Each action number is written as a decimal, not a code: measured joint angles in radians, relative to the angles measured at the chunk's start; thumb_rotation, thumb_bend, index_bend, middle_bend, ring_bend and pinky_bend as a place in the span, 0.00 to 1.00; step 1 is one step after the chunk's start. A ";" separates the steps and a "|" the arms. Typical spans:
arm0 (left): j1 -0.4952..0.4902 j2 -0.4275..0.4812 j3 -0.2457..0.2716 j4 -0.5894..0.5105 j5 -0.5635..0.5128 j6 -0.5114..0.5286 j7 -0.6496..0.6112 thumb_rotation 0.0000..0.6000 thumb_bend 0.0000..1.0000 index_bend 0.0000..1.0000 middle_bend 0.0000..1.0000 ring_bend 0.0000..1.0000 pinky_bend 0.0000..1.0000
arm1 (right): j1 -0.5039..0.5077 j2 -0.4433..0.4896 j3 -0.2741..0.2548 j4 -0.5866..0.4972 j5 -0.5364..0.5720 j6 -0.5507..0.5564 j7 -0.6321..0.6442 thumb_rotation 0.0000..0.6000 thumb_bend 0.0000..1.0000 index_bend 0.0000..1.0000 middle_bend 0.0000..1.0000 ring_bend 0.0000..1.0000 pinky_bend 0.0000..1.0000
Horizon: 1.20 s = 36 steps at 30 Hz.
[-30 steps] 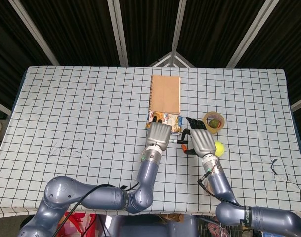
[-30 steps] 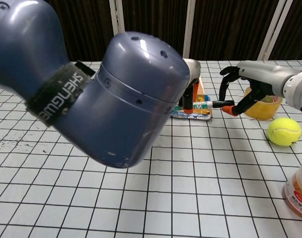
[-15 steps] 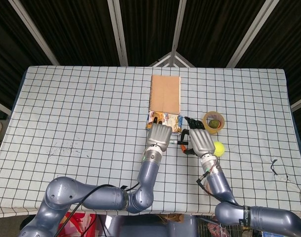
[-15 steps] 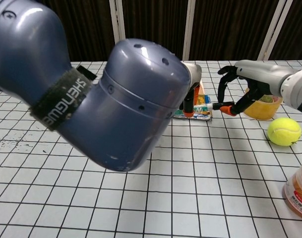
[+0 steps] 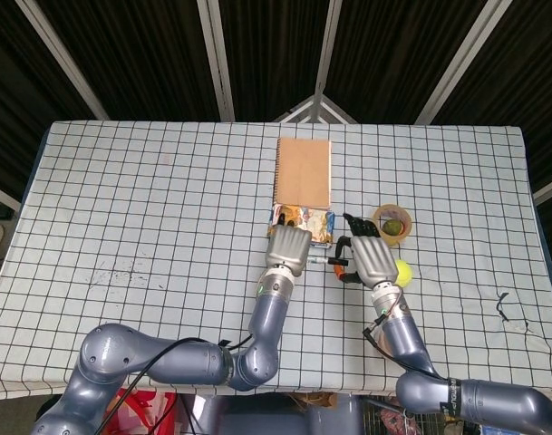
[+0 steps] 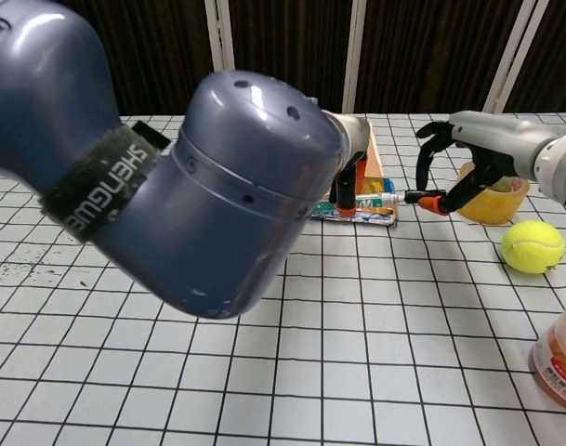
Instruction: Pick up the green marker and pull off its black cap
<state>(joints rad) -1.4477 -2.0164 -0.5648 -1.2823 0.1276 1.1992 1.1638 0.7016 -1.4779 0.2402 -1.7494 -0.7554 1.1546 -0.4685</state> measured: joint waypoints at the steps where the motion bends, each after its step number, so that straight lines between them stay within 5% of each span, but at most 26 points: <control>1: 0.004 0.003 0.001 -0.003 0.000 0.002 0.000 1.00 0.53 0.59 0.69 0.19 0.07 | -0.002 0.003 0.000 -0.001 0.000 0.001 0.002 1.00 0.40 0.65 0.02 0.03 0.00; 12: 0.065 0.061 0.047 -0.074 -0.006 0.038 0.011 1.00 0.53 0.60 0.69 0.19 0.07 | -0.029 0.031 -0.021 -0.003 0.000 -0.009 0.024 1.00 0.40 0.61 0.02 0.03 0.00; 18: 0.106 0.099 0.073 -0.121 -0.008 0.052 0.015 1.00 0.52 0.30 0.64 0.17 0.07 | -0.030 0.028 -0.038 0.001 0.018 -0.042 0.024 1.00 0.30 0.20 0.02 0.01 0.00; 23: 0.125 0.128 0.080 -0.164 -0.004 0.048 0.010 1.00 0.51 0.21 0.51 0.13 0.07 | -0.017 0.017 -0.038 0.000 0.055 -0.051 0.003 1.00 0.18 0.04 0.01 0.01 0.00; 36: 0.151 0.227 0.069 -0.346 0.020 0.068 -0.016 1.00 0.49 0.16 0.11 0.03 0.07 | -0.025 0.033 -0.014 -0.034 0.046 -0.009 0.020 1.00 0.18 0.03 0.00 0.00 0.00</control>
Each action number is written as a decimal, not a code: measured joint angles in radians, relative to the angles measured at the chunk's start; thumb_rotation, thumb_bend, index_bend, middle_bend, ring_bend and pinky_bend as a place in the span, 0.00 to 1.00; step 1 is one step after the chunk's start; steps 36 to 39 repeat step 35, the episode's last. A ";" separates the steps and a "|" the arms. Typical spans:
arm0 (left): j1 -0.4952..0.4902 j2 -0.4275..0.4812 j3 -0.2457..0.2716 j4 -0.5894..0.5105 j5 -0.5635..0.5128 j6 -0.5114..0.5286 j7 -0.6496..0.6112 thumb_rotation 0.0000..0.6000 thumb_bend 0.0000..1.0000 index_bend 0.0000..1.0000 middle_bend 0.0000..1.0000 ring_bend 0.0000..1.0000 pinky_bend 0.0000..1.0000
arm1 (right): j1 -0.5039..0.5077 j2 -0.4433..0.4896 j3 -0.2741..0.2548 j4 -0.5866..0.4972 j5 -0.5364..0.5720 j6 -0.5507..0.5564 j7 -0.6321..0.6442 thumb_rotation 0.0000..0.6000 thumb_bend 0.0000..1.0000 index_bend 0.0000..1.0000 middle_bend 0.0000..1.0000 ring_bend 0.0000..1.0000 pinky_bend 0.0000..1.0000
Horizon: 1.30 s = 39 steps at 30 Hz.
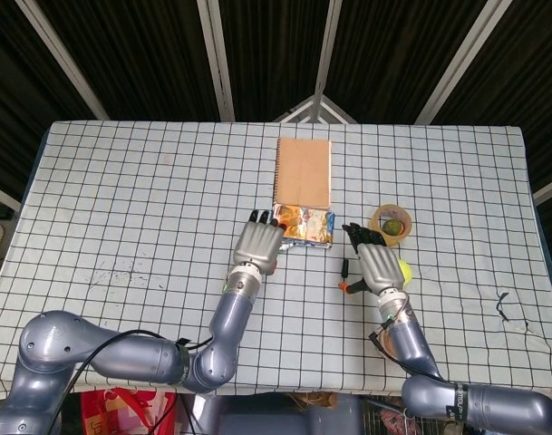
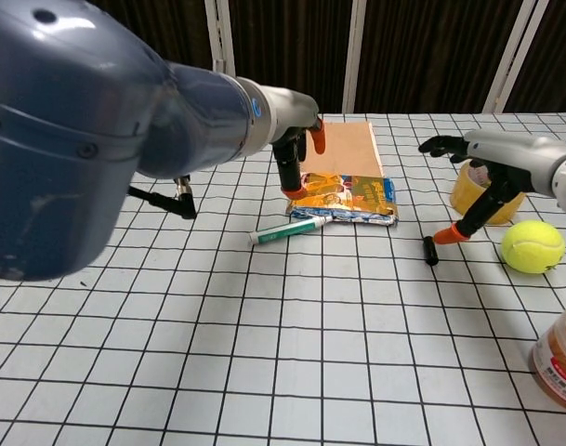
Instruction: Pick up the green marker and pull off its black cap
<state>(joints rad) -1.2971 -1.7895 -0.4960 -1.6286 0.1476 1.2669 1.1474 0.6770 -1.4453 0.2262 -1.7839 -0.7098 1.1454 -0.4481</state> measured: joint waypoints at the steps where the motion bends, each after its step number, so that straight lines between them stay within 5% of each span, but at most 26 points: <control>1: 0.003 0.013 -0.001 -0.021 0.004 0.008 -0.001 1.00 0.49 0.16 0.10 0.02 0.07 | -0.004 0.011 0.001 -0.006 -0.003 0.005 0.002 1.00 0.18 0.03 0.00 0.00 0.00; 8: 0.077 0.172 0.021 -0.242 0.077 0.107 -0.022 1.00 0.49 0.13 0.05 0.00 0.06 | -0.077 0.135 -0.017 -0.023 -0.091 0.089 0.029 1.00 0.18 0.05 0.00 0.00 0.00; 14: 0.231 0.358 0.136 -0.438 0.299 0.213 -0.099 1.00 0.48 0.12 0.06 0.00 0.06 | -0.169 0.242 -0.073 0.049 -0.225 0.143 0.095 1.00 0.18 0.05 0.00 0.00 0.00; 19: 0.420 0.532 0.265 -0.529 0.565 0.283 -0.291 1.00 0.48 0.12 0.07 0.00 0.05 | -0.238 0.327 -0.109 0.112 -0.307 0.163 0.202 1.00 0.18 0.05 0.00 0.00 0.00; 24: 0.633 0.737 0.431 -0.536 0.760 0.299 -0.524 1.00 0.48 0.12 0.08 0.00 0.05 | -0.307 0.406 -0.129 0.170 -0.381 0.191 0.326 1.00 0.18 0.05 0.00 0.00 0.00; 28: 0.725 0.803 0.514 -0.484 0.854 0.292 -0.607 1.00 0.48 0.12 0.09 0.00 0.05 | -0.359 0.462 -0.149 0.201 -0.441 0.203 0.400 1.00 0.18 0.05 0.00 0.00 0.00; 39: 0.808 0.825 0.552 -0.411 0.936 0.274 -0.681 1.00 0.48 0.12 0.10 0.00 0.05 | -0.417 0.518 -0.171 0.205 -0.526 0.232 0.466 1.00 0.18 0.05 0.00 0.00 0.00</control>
